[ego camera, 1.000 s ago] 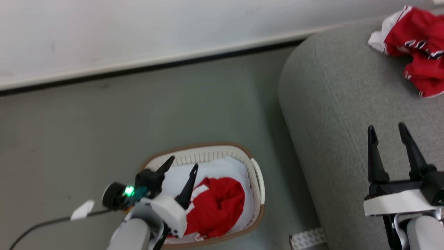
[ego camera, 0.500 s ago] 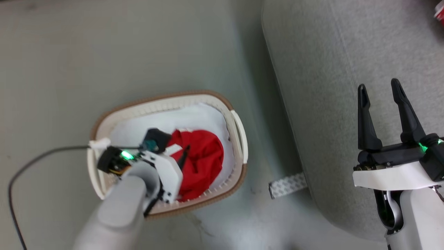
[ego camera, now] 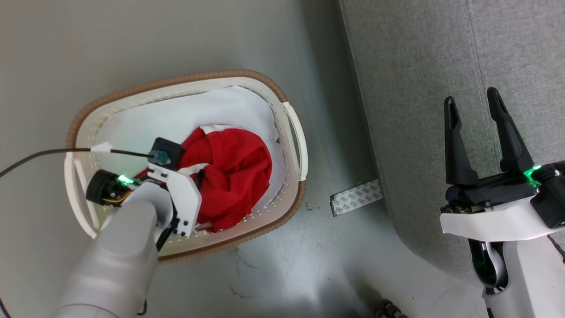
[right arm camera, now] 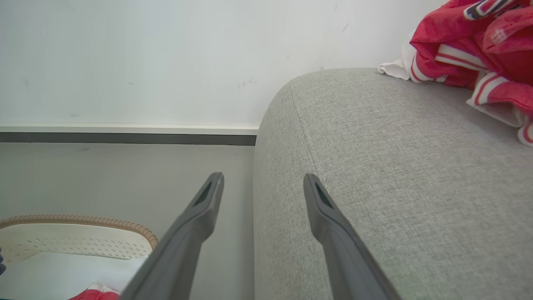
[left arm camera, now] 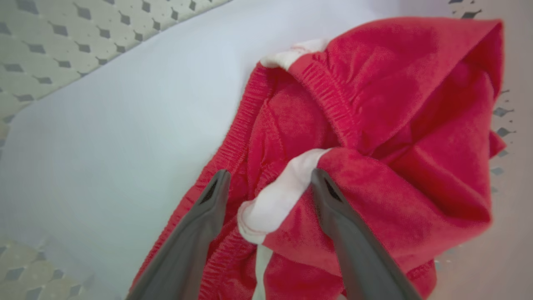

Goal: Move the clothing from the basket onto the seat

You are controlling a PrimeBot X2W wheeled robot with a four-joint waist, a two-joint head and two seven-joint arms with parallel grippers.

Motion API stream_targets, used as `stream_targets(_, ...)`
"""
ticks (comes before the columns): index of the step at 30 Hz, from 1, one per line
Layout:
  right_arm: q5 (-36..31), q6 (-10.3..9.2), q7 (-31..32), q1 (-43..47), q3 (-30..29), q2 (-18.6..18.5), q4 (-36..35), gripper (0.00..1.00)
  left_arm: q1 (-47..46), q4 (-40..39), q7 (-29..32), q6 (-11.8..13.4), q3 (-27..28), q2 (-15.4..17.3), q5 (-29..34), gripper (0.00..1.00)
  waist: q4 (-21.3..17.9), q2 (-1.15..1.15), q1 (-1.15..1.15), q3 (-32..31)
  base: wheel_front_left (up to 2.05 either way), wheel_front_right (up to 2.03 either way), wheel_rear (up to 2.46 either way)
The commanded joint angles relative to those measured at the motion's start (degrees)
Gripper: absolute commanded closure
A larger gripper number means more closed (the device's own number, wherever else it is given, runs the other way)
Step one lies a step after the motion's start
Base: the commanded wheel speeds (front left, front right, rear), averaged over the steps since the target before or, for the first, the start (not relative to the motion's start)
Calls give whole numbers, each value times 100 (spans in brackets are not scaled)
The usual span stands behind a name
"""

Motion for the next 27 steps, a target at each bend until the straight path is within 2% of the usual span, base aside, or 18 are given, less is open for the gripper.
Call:
stream_targets(1,16,-14,5,-83,-25,-1,-27,0,-83,61,5,-14,-12,-16,-77,0,-2,0,-1,44,0,0,0)
stream_targets(10,80,-14,5,-131,-63,0,-50,0,-130,257,117,-21,-557,-198,-442,0,-16,0,-1,174,0,0,0)
stream_targets(11,89,-13,5,-137,-67,0,-55,0,-135,259,142,-22,-649,-202,-500,11,-18,0,-1,186,0,0,0)
stream_targets(12,87,-13,5,-139,-71,-1,-56,0,-139,262,174,-21,-726,-189,-553,61,-19,0,-1,195,0,0,0)
stream_targets(13,90,-13,5,-140,-74,0,-51,0,-127,267,195,-21,-807,-182,-595,100,-19,0,-1,200,0,0,0)
stream_targets(17,109,-13,5,-107,-100,-1,10,0,-39,211,304,-22,-1115,-179,-881,100,9,0,-1,133,0,0,0)
stream_targets(27,16,-13,5,49,-249,-2,152,0,328,-296,-56,-19,-1409,-337,-1862,100,311,0,-1,-608,0,0,0)
